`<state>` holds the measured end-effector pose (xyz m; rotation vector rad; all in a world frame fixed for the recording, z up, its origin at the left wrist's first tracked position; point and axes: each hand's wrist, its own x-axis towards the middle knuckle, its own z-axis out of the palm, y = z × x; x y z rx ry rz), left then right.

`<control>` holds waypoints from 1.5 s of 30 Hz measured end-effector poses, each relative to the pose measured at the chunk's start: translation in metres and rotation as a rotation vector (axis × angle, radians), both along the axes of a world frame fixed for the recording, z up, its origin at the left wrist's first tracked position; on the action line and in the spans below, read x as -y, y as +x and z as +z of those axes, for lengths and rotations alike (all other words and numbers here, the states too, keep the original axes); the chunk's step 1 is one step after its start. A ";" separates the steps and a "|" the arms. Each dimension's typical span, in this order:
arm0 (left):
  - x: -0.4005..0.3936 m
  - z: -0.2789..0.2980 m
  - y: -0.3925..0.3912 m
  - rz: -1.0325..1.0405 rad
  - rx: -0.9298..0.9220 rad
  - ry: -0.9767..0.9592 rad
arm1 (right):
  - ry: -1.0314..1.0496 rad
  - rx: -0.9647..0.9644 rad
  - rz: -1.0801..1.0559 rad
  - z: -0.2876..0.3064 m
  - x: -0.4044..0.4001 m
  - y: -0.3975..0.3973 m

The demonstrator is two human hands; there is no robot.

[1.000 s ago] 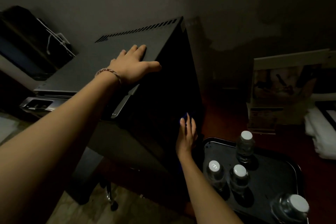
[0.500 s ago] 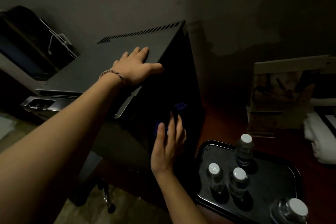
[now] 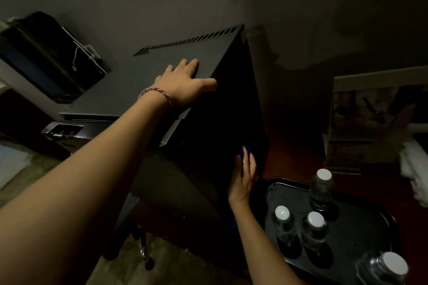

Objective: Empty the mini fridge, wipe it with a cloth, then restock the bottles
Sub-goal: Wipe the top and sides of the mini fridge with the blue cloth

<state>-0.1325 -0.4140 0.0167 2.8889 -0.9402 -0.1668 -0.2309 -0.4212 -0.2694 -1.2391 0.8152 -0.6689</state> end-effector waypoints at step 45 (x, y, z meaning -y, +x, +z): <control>-0.277 0.000 0.228 -0.495 0.022 0.004 | -1.508 -0.352 -0.755 0.152 -0.173 0.059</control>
